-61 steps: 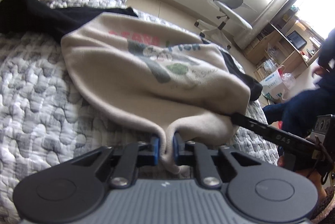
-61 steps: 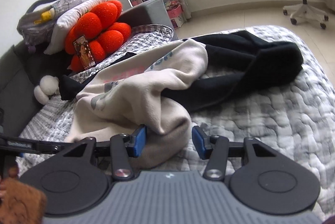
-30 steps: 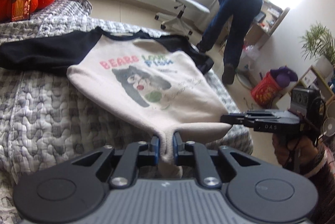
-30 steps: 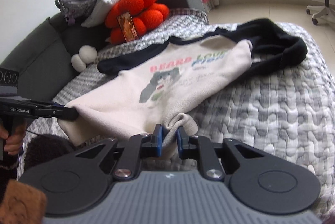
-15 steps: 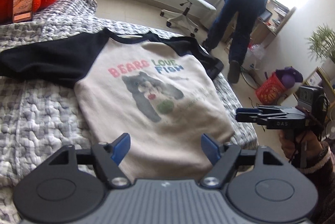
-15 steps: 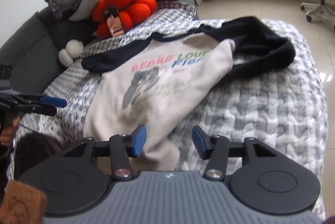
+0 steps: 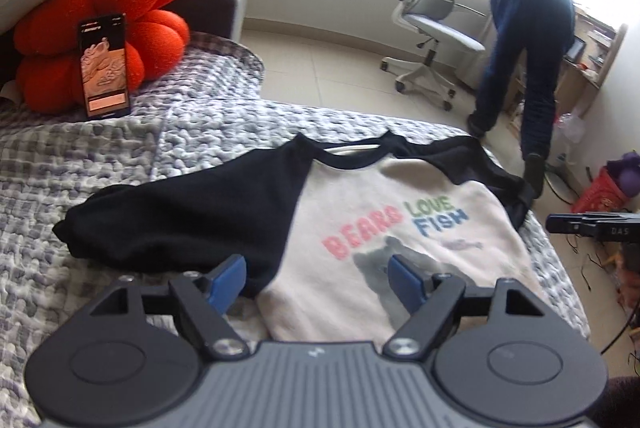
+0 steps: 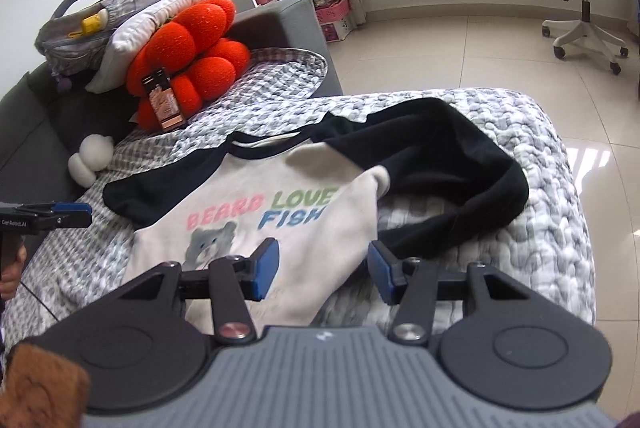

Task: Fold clothes

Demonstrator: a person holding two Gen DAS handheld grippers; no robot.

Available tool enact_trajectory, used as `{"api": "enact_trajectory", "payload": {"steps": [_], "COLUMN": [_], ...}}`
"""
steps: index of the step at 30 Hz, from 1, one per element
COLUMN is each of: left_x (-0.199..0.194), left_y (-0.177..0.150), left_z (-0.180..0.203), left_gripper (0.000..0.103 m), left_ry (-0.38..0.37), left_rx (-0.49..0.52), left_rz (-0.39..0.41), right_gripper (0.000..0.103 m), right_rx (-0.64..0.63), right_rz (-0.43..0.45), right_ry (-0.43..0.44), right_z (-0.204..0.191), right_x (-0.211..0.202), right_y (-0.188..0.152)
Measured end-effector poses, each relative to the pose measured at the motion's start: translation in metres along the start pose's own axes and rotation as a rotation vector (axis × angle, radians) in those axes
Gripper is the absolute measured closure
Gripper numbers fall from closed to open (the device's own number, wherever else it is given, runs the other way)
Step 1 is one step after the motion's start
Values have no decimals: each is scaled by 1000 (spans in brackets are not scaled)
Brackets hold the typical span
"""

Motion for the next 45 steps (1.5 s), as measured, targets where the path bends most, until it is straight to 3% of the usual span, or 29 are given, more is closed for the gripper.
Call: {"api": "enact_trajectory", "payload": {"steps": [17, 26, 32, 33, 34, 35, 36, 37, 38, 41, 45], "left_x": [77, 146, 154, 155, 155, 154, 153, 153, 153, 155, 164], "left_y": [43, 58, 61, 62, 62, 61, 61, 59, 59, 60, 78], "left_z": [-77, -88, -90, -89, -87, -84, -79, -74, -68, -57, -59], "left_gripper": [25, 30, 31, 33, 42, 60, 70, 87, 99, 100, 99], "left_ry": [110, 148, 148, 146, 139, 127, 113, 112, 125, 187, 186], "left_rx": [30, 116, 164, 167, 173, 182, 191, 203, 222, 277, 272], "left_rz": [44, -23, 7, 4, 1, -2, -4, -2, 8, 60, 88], "right_gripper": [50, 50, 50, 50, 52, 63, 73, 91, 100, 100, 101], "right_rx": [-102, -230, -337, -344, -342, -336, -325, -320, -323, -336, -303], "right_rz": [67, 153, 92, 87, 87, 83, 77, 73, 77, 135, 235], "right_ry": [-110, -196, -201, -197, -190, -175, -154, -145, -152, -203, -285], "right_z": [11, 9, 8, 9, 10, 12, 13, 12, 11, 5, 9], "right_x": [98, 156, 191, 194, 194, 193, 192, 190, 187, 174, 157], "right_y": [56, 86, 82, 81, 80, 81, 80, 79, 77, 70, 70]}}
Point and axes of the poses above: each gripper's, at about its wrist camera, not at the fingertips, and x roughly the way its jaws point, z to its right, y to its top, the point moved 1 cm from there along x, roughly the way its jaws point, and after that the axes turned 11 degrees about -y, right-handed, at the moved point
